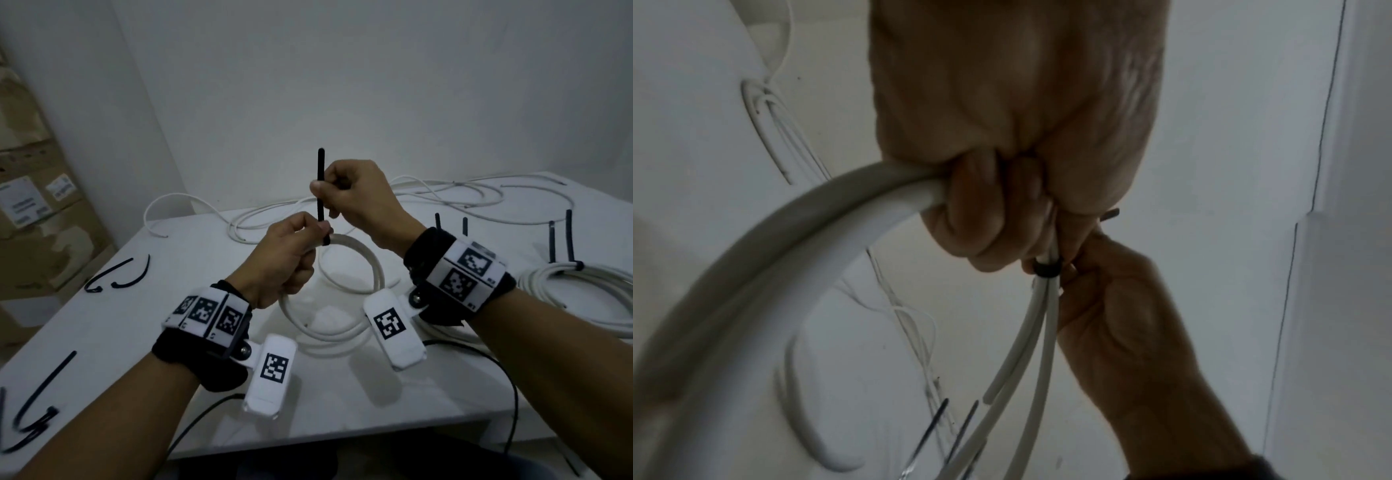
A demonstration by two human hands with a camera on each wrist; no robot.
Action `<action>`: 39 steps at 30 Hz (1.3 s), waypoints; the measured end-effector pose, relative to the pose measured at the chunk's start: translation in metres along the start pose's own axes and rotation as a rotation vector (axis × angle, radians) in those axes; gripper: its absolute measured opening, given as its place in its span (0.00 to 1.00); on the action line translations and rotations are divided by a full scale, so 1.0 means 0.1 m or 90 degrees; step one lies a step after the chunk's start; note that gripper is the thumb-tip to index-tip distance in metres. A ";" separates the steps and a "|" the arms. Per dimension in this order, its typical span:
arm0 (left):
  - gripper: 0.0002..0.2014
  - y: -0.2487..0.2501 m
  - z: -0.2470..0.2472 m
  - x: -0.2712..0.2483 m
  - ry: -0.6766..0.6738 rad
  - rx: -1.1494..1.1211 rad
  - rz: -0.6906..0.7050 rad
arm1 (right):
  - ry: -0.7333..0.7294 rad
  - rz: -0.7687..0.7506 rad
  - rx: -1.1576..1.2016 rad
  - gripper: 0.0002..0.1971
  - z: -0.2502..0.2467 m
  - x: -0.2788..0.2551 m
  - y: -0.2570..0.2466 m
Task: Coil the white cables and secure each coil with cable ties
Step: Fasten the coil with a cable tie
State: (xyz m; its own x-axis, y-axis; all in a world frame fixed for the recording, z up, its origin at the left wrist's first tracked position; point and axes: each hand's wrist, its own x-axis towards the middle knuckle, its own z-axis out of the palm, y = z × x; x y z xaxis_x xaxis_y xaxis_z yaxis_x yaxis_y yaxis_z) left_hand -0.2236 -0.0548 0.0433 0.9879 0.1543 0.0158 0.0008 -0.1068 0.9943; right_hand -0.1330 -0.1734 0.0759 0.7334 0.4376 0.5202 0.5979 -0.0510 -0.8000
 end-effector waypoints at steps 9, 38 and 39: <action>0.10 0.22 -0.10 0.07 0.055 -0.137 0.003 | -0.224 0.165 -0.005 0.12 -0.42 -0.48 0.30; 0.12 -0.30 1.40 0.31 0.040 0.252 0.011 | -0.041 0.456 -0.225 0.10 -1.90 -1.12 0.75; 0.13 -0.31 1.41 0.32 0.035 0.290 0.017 | -0.041 0.457 -0.252 0.10 -1.89 -1.11 0.78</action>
State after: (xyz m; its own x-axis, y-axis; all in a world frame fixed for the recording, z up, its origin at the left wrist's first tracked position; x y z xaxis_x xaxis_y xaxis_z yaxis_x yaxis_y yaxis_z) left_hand -0.1705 -0.1849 -0.0018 0.9789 0.1959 0.0590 0.0551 -0.5303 0.8460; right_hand -0.1072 -0.3955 0.0121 0.9678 0.2282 -0.1062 0.0687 -0.6453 -0.7608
